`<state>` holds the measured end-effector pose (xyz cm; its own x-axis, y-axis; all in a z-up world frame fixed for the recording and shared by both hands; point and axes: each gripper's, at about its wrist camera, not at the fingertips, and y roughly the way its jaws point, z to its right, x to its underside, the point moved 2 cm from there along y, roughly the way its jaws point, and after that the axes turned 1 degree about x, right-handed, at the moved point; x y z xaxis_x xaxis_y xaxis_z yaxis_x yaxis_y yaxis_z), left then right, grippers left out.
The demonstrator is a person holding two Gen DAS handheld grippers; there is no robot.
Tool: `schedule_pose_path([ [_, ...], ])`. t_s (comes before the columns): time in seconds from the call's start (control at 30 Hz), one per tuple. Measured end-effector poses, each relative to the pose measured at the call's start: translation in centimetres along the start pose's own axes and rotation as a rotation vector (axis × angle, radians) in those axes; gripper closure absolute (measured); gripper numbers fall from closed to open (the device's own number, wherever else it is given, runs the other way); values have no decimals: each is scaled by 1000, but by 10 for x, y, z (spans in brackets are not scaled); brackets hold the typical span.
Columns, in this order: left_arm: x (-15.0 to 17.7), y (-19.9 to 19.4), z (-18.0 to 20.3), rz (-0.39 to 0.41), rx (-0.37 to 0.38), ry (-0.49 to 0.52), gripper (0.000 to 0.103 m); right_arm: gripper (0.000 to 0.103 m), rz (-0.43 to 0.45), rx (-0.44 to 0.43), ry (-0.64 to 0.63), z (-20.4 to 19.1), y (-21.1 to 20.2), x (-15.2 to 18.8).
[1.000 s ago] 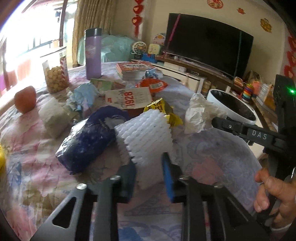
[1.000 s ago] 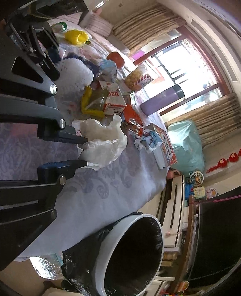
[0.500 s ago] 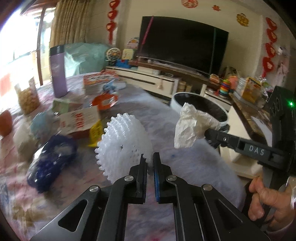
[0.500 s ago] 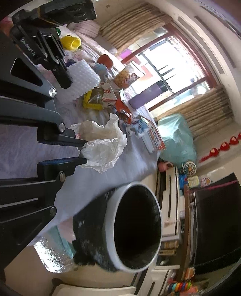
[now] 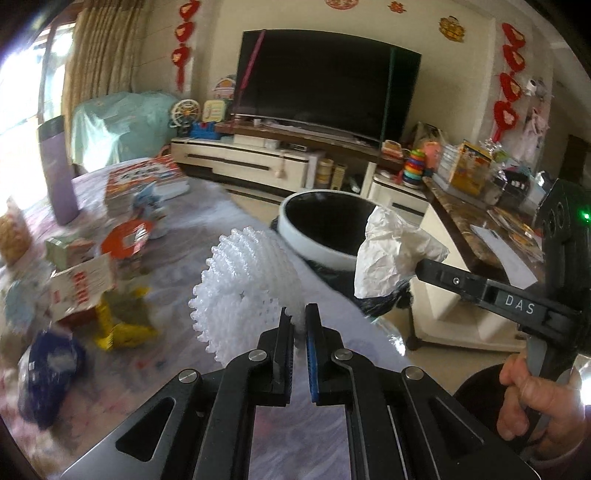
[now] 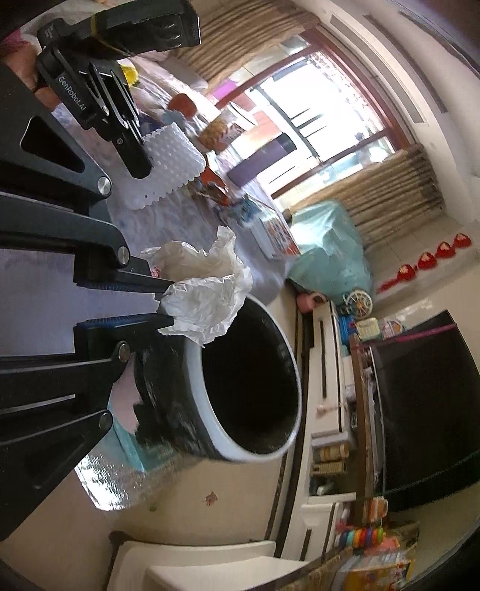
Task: Collect trash
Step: 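Carry the mesh net and tissue with both tools over the black trash bin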
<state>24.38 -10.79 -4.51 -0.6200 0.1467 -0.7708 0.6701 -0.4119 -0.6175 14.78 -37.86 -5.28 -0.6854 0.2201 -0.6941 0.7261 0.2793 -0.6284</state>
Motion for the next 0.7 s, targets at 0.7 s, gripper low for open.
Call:
schedule_pose_path([
  [0.7, -73, 93, 29, -19, 92, 69, 98, 92, 13, 95, 17, 51, 19, -52],
])
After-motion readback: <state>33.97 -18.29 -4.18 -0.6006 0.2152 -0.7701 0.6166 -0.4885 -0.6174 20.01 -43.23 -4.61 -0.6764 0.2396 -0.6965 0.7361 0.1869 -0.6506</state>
